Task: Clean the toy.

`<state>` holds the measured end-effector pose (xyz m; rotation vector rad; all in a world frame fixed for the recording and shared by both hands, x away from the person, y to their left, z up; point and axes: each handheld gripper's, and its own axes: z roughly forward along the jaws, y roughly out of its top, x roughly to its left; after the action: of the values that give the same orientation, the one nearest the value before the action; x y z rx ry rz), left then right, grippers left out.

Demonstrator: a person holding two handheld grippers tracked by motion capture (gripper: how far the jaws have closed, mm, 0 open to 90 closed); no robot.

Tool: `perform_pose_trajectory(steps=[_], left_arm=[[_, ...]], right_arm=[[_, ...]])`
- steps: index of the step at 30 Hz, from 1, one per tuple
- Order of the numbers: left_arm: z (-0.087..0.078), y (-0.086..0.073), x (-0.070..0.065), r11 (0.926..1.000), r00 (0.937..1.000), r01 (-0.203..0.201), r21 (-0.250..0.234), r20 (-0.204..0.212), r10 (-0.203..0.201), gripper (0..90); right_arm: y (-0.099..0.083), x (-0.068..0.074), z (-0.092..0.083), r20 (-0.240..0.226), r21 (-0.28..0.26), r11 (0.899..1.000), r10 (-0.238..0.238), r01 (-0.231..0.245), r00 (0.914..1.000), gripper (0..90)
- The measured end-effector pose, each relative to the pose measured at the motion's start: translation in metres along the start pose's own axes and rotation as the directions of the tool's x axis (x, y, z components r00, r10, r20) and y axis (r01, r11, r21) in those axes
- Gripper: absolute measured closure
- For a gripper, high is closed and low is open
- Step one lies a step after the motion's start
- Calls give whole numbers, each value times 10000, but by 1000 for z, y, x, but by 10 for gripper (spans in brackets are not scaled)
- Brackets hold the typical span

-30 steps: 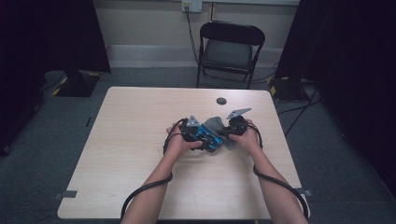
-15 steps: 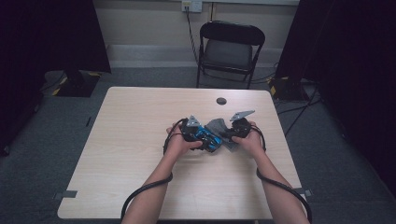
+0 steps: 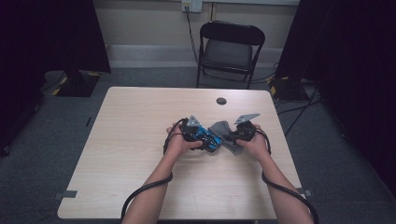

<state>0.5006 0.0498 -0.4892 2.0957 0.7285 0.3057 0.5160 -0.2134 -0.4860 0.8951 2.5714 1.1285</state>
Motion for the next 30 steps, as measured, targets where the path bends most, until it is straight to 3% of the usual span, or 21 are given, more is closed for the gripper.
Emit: perform_pose_trajectory(steps=[30], left_arm=[[0, 1, 0, 10000, 10000, -22, 89, 1, 22, 95]], right_arm=[[-40, 7, -39, -221, -100, 9996, 253, -255, 9994, 775]])
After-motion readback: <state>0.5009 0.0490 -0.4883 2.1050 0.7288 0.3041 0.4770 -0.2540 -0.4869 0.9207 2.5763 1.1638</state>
